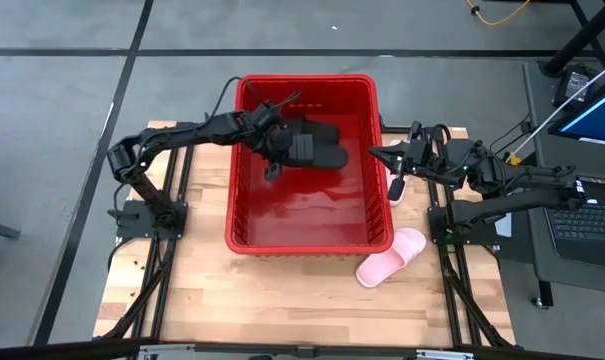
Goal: Pick and place slides into bin
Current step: Put the bottom left black slide into the red bin
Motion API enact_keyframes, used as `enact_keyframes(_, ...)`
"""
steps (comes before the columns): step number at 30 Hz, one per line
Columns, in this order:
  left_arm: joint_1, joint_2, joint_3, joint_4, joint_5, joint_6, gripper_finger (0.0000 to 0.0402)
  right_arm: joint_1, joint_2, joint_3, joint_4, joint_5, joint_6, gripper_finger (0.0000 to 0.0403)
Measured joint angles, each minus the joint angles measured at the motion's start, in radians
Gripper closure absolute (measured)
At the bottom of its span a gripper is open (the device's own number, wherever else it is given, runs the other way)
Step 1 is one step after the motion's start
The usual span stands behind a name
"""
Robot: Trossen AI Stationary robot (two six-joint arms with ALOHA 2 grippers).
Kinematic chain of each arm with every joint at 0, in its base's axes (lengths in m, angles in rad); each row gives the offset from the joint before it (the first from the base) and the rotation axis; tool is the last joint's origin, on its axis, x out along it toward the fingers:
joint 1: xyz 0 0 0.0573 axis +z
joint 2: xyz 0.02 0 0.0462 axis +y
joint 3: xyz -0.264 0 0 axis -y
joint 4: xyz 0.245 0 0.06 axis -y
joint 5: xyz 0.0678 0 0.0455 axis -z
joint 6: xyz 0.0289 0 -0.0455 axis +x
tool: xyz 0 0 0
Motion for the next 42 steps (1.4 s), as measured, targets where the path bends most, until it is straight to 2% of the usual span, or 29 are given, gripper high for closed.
enact_keyframes(7, 0.002, 0.001, -0.099, 0.189, 0.053, -0.039, 0.0398, 0.000, 0.000, 0.000, 0.000, 0.002, -0.020, 0.0398)
enact_keyframes(18, 0.049, 0.000, -0.197, 0.258, 0.053, -0.082, 0.0398, 0.000, 0.000, 0.000, 0.001, 0.002, -0.020, 0.0398)
enact_keyframes(31, 0.068, -0.001, -0.231, 0.274, 0.051, -0.084, 0.0398, 0.000, 0.007, 0.000, 0.022, 0.002, -0.017, 0.0398)
enact_keyframes(42, 0.069, 0.000, -0.255, 0.318, -0.001, -0.160, 0.0398, 0.000, 0.049, 0.000, 0.069, 0.002, -0.017, 0.0398)
